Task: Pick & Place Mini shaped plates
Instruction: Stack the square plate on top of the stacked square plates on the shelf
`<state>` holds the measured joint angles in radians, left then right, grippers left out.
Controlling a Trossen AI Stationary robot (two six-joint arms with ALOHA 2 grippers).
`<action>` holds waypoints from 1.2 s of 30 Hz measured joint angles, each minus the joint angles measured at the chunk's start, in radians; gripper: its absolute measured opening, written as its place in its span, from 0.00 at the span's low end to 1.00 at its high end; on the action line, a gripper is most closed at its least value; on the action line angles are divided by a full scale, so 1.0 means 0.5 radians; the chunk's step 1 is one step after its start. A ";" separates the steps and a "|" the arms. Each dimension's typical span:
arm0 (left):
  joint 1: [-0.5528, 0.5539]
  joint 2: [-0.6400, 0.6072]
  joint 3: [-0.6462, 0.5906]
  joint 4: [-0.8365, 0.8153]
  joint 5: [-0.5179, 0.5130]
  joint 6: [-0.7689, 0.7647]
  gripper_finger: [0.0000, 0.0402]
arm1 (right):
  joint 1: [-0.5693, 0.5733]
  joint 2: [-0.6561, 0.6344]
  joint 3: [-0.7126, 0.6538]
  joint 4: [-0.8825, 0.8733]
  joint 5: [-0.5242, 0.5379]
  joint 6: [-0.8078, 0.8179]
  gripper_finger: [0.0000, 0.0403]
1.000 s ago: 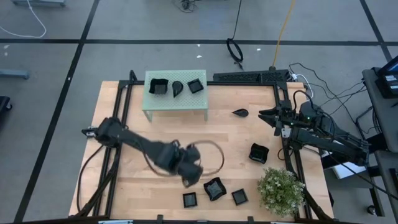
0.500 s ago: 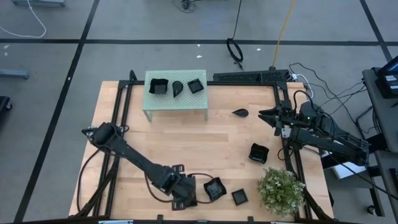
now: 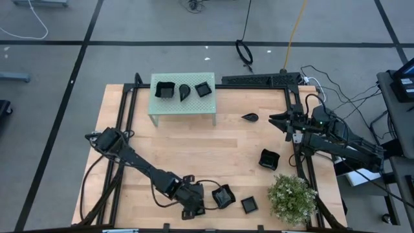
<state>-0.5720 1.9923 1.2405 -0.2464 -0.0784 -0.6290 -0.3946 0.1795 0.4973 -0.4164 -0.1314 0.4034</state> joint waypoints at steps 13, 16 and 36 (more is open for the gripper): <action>0.020 -0.003 -0.058 -0.028 -0.053 -0.142 0.29 | 0.000 0.000 0.000 0.000 0.000 0.000 0.26; 0.045 -0.004 -0.058 -0.026 -0.030 -0.194 0.16 | 0.000 0.000 0.000 0.000 0.000 0.000 0.26; 0.434 -0.048 0.226 -0.014 -0.087 0.090 0.03 | -0.001 0.000 0.000 -0.001 0.000 0.000 0.26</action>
<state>-0.3551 1.9680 1.3535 -0.2534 -0.1218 -0.5842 -0.3950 0.1795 0.4972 -0.4168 -0.1314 0.4034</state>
